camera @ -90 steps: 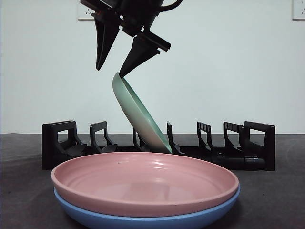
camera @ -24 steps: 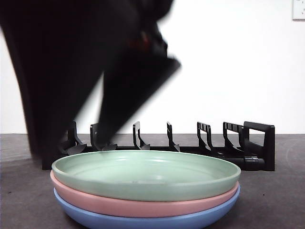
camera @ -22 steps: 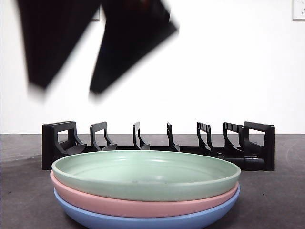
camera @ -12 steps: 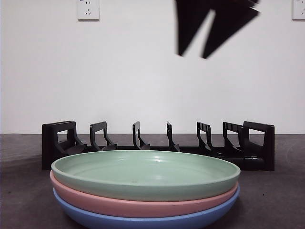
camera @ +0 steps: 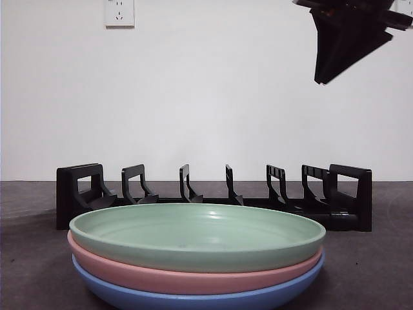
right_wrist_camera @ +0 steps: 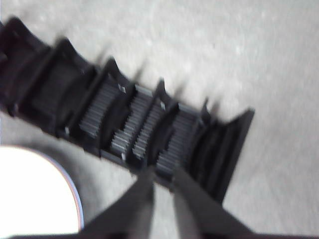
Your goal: Place the plate
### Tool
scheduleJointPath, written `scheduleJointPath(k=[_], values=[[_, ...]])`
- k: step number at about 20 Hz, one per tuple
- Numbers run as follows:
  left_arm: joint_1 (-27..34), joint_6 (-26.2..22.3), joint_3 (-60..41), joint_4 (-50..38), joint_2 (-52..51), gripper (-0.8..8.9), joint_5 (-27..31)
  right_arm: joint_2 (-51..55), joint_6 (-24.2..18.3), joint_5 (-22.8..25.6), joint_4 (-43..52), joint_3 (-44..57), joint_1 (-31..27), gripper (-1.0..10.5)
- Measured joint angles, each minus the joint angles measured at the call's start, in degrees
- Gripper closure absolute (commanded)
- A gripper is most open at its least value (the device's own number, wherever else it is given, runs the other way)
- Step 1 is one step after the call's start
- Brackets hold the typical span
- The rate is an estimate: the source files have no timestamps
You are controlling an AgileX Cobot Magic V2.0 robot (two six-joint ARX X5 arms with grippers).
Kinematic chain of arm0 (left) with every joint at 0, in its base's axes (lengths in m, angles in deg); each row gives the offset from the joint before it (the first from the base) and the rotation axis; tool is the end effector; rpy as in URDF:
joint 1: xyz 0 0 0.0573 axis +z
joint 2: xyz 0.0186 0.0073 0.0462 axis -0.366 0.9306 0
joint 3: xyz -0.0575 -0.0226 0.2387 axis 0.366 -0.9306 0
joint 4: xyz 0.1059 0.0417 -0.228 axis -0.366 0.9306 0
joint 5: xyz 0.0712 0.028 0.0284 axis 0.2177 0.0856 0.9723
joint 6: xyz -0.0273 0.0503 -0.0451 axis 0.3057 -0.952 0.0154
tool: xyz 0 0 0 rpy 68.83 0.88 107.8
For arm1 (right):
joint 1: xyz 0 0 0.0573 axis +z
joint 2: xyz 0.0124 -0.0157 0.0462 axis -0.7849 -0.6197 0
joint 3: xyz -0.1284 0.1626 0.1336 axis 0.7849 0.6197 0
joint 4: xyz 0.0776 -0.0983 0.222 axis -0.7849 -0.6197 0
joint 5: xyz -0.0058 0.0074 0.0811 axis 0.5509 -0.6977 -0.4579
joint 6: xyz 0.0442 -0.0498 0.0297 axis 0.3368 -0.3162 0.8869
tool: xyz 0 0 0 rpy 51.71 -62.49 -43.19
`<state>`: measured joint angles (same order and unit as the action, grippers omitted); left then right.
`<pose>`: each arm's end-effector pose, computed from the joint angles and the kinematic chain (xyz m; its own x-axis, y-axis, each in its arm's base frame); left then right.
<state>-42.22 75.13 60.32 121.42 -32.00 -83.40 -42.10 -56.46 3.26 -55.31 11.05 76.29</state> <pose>0.1469 -0.0526 0.3118 0.7047 -0.2142 -0.6764 0.0865 0.9722 -0.2177 0.2687 0.1236 0.2851 0.6301 0.3010 -0.7158 -0.3909 0.9195 0.0426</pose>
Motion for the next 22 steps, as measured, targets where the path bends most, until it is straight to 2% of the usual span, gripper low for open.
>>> scheduleJointPath(k=[8, 10, 12, 15, 17, 19, 22], values=[[0.0, -0.74, 0.0, -0.02, -0.55, 8.06, 0.0, 0.02, 0.0, -0.85, 1.44, 0.0, 0.13, 9.3], [0.0, -2.99, -0.09, -0.46, -0.85, 8.06, 0.17, 0.02, 0.0, -0.83, 2.49, 0.0, 0.13, 9.3], [0.7, -7.43, -4.83, -10.16, -4.17, 8.06, 0.48, 0.02, 0.0, -0.85, 3.74, 0.0, 0.13, 9.3], [4.85, -16.35, -23.3, -34.12, -14.51, 8.06, 0.76, 0.02, 0.0, -0.85, 5.07, 0.0, 0.13, 9.3], [8.96, -18.51, -35.56, -46.58, -21.84, 8.06, 0.81, 0.02, 0.0, -0.85, 6.34, 0.0, 0.13, 9.3], [13.18, -19.15, -45.24, -52.89, -28.48, 8.06, 0.9, 0.02, 0.0, -0.83, 7.89, 0.0, 0.13, 9.3], [17.88, -18.88, -55.6, -53.05, -37.29, 8.06, 0.9, 0.02, 0.0, -0.85, 10.01, 0.0, 0.13, 9.3]])
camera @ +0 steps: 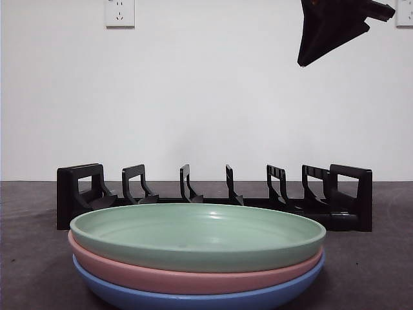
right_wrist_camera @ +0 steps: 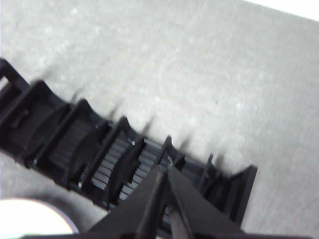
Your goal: Place the plate
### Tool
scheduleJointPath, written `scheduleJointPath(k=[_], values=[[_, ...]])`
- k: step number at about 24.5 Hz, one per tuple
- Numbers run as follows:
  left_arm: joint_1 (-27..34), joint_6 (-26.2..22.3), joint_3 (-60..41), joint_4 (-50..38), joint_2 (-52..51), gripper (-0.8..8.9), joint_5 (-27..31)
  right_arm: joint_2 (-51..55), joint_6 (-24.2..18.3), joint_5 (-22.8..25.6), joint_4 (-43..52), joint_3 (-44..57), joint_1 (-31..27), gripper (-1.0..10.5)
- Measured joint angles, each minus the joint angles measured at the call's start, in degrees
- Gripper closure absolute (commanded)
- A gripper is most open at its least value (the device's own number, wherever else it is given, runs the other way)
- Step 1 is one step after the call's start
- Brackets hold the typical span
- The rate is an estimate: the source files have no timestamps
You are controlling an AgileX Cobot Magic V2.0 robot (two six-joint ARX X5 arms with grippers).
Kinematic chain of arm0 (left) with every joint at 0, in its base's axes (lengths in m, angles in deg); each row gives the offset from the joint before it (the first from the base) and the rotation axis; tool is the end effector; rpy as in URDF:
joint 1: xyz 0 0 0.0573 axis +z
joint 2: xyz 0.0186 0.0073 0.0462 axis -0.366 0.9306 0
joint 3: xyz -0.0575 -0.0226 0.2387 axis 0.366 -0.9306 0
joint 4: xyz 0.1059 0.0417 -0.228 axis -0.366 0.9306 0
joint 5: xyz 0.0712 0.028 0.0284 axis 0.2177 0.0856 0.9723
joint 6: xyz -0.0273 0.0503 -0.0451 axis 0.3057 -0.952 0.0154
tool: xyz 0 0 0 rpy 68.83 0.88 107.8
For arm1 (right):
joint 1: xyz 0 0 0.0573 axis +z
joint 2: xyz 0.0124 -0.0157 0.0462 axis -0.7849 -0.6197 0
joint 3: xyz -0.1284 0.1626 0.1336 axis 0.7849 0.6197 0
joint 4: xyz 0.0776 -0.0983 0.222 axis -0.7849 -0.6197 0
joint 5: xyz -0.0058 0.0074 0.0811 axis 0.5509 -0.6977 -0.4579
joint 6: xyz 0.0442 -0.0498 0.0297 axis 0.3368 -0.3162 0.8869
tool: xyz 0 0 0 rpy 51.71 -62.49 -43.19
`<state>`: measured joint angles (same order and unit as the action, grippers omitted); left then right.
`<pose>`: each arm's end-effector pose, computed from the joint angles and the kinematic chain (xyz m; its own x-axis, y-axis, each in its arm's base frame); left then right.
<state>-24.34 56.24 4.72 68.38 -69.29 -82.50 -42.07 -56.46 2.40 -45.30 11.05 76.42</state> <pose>0.1488 -0.0037 0.1596 0.9904 0.0155 -0.1371 -0.0166 0.9998 -0.0068 0.2808 0.1308 0.3018 0.7266 0.3637 -0.5830 -0.4110 0.9099 0.0554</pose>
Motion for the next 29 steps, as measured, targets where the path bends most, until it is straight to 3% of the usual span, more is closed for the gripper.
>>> scheduleJointPath(k=[9, 22, 26, 29], values=[[2.97, 4.13, -1.27, 3.76, -5.9, 8.06, -0.07, 0.15, 0.0, 0.02, 3.82, 0.0, 0.0, 9.3], [2.97, 4.68, -1.27, 3.54, -5.9, 8.06, -0.07, 0.17, -0.13, 0.02, 7.17, 0.0, 0.0, 9.3], [2.97, 4.66, -1.27, 3.56, -5.9, 8.06, -0.09, 1.68, -3.82, 2.69, 7.61, 1.4, -1.46, 9.3], [2.97, 4.68, -1.27, 3.54, -5.9, 8.06, -0.07, 7.89, -5.79, 4.94, 11.65, 8.98, -4.83, 9.3]])
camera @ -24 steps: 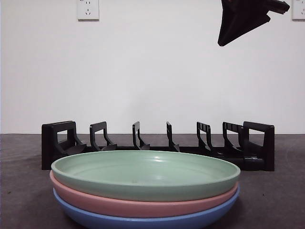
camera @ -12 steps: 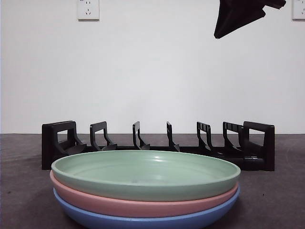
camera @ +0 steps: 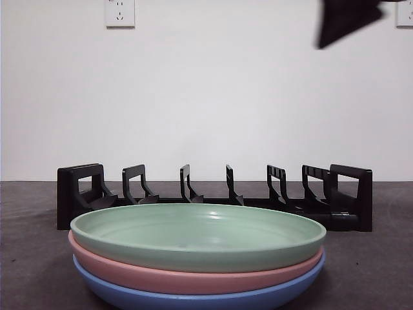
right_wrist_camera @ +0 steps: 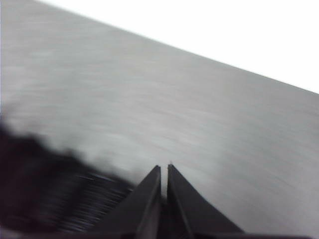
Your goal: Place the plate
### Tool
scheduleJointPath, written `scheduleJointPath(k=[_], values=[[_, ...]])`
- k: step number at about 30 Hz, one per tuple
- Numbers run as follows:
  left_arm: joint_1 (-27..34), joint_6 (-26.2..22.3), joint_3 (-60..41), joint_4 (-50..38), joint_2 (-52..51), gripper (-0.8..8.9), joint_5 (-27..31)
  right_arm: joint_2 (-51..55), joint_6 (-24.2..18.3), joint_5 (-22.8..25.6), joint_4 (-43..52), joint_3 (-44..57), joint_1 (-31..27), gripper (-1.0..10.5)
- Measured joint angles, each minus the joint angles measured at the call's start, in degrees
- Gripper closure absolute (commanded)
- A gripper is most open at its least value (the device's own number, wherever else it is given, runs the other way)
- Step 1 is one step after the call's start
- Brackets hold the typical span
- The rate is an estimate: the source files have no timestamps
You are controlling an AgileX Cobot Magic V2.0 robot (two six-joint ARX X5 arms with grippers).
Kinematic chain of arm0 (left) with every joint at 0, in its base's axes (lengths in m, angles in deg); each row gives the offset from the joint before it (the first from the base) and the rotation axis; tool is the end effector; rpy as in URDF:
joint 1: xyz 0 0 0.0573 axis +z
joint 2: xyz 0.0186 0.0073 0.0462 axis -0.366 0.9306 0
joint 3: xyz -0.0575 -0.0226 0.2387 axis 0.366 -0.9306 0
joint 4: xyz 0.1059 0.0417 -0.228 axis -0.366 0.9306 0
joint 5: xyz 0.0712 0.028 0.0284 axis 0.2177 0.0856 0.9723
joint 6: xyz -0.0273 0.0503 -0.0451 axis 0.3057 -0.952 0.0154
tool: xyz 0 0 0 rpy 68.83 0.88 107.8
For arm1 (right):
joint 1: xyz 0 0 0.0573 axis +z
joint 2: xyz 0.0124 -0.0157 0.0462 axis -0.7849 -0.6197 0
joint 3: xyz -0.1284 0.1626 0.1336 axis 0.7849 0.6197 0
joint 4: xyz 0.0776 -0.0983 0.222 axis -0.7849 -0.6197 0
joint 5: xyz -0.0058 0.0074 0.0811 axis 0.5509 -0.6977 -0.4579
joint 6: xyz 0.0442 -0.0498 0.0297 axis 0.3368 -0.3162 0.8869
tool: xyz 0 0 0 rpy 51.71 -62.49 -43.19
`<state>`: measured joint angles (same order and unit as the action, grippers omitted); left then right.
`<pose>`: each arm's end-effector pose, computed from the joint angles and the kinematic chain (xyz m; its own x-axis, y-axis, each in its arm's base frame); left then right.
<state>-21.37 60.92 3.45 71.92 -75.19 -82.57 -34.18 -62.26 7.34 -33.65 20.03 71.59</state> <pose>0.1430 0.0039 0.1567 0.9908 0.0656 -0.1183 -0.0764 0.9931 -0.0892 0.2738 0.0953 0.3058 0.8702 0.2514 -0.4237 -0.3092 0.9483 -0.0724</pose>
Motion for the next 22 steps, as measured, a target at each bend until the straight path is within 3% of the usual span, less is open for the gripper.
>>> scheduleJointPath(k=[6, 8, 15, 22], values=[[0.0, 0.0, 0.0, 0.0, 0.0, 8.06, 0.0, 21.97, 1.97, 0.74, 19.37, 27.12, -11.89, 9.3], [0.0, 0.0, 0.0, 0.0, 0.0, 8.06, 0.0, 30.49, 2.84, 0.83, 21.59, 35.91, -15.37, 9.3], [0.0, 0.0, 0.0, 0.0, 0.0, 8.06, 0.0, 56.54, 3.43, 0.76, 16.63, 54.47, -19.23, 9.3], [0.0, 0.0, 0.0, -0.07, 0.0, 8.06, 0.0, 66.86, 3.43, 0.81, 10.78, 58.82, -19.23, 9.3]])
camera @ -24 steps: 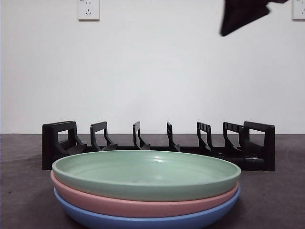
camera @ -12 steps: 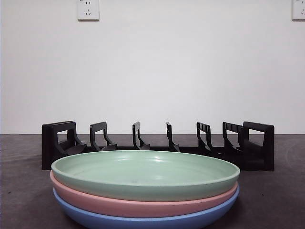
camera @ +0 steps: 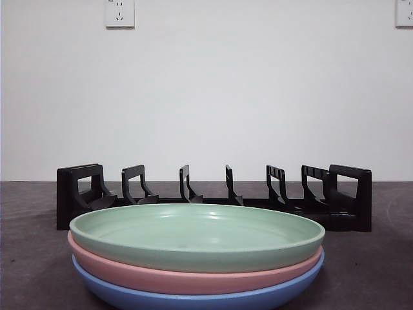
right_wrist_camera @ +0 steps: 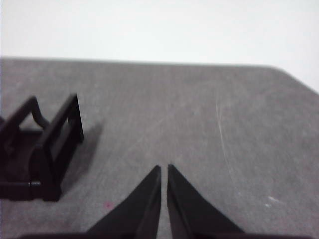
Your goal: Place the plate
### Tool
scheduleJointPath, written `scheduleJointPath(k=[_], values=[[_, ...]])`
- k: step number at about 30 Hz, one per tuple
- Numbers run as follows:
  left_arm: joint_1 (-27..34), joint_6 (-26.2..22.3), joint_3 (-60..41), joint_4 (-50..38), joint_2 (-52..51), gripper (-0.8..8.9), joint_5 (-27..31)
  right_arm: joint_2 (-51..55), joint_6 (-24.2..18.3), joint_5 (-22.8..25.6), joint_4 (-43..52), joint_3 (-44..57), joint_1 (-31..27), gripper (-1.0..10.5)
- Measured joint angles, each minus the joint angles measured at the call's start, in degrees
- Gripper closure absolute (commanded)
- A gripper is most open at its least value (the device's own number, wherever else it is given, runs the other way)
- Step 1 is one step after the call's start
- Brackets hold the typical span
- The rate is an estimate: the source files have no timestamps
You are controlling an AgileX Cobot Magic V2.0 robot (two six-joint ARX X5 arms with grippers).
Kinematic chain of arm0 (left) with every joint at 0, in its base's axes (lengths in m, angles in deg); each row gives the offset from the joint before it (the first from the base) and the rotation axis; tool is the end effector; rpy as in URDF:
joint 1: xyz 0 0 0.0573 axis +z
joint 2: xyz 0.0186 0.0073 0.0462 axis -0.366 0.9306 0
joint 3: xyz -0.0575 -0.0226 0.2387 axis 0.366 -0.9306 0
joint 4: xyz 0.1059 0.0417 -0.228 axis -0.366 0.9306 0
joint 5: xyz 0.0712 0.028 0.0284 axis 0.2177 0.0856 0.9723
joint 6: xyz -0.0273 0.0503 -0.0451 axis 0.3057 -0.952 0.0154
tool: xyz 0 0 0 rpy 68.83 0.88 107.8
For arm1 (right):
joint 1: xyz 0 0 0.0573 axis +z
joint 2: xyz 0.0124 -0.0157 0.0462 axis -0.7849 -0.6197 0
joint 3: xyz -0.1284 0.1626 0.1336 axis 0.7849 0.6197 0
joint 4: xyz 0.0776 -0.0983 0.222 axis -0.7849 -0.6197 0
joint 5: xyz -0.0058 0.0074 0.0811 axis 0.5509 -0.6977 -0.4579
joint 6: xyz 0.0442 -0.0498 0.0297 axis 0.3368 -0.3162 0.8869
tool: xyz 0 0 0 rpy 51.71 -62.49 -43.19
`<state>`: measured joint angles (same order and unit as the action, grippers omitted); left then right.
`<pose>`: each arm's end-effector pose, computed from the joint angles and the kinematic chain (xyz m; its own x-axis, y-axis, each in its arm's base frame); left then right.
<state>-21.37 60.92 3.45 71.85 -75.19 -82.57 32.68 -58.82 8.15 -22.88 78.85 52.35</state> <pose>0.1431 0.0039 0.1569 0.9910 0.0656 -0.1171 -0.0762 0.9931 -0.0893 0.1443 -0.0026 0.1538 0.9920 -0.0625 -0.1095 0.0629 0.9980 -0.0002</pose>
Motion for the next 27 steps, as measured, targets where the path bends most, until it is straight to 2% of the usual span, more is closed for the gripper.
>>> scheduleJointPath(k=[27], values=[[0.0, 0.0, 0.0, 0.07, 0.0, 8.06, 0.0, 0.0, 0.02, -0.13, 0.87, 0.0, 0.0, 9.3]])
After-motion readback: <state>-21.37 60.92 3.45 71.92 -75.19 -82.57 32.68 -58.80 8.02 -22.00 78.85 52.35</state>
